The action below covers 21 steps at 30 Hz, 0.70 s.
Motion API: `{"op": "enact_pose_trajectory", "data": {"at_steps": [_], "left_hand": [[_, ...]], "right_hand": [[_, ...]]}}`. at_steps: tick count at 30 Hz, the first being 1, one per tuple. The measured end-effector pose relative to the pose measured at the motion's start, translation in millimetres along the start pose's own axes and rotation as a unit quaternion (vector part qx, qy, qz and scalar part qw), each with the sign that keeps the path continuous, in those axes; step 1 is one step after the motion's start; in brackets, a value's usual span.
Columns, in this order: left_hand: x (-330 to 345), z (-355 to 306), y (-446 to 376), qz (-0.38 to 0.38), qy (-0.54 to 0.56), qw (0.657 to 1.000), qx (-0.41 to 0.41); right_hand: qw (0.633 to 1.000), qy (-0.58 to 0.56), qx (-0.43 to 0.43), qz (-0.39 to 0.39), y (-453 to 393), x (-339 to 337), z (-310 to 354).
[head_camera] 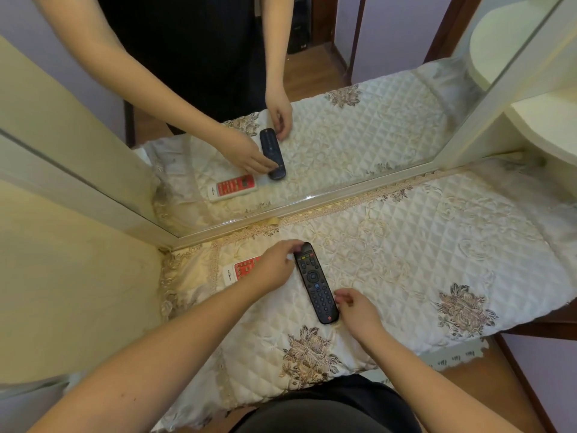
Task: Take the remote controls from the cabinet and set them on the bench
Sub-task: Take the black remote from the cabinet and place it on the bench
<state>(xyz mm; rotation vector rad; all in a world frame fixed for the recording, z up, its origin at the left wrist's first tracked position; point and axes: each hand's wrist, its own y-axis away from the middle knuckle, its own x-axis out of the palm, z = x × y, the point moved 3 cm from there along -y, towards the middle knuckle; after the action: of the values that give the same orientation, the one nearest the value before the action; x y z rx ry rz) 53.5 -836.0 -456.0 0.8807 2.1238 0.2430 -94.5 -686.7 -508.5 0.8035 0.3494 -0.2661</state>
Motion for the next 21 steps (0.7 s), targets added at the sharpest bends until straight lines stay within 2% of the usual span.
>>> {"op": "enact_pose_trajectory", "data": {"at_steps": [3,5,9,13,17,21], "left_hand": [[31.3,15.9,25.6,-0.021,0.078,0.996,-0.032],[52.8,28.4,39.7,-0.040,0.145,0.984,-0.091],[86.8,39.4,61.7,-0.033,0.318,0.925,-0.206],[97.3,39.2,70.1,0.011,0.335,0.916,-0.219],[95.1,33.7,74.2,0.021,0.360,0.907,-0.219],[92.4,31.7,79.8,0.026,0.411,0.877,-0.249]], "right_hand": [[1.000,0.013,-0.007,0.008,-2.7,1.1,5.4],[1.000,0.019,-0.008,0.010,-3.6,2.5,6.8],[1.000,0.019,-0.007,0.010,-2.5,4.1,6.0],[1.000,0.024,-0.009,0.013,0.0,2.7,5.7],[1.000,0.021,-0.004,0.019,3.7,0.5,7.1],[0.999,0.037,0.003,0.010,7.0,-2.3,3.6]]}}
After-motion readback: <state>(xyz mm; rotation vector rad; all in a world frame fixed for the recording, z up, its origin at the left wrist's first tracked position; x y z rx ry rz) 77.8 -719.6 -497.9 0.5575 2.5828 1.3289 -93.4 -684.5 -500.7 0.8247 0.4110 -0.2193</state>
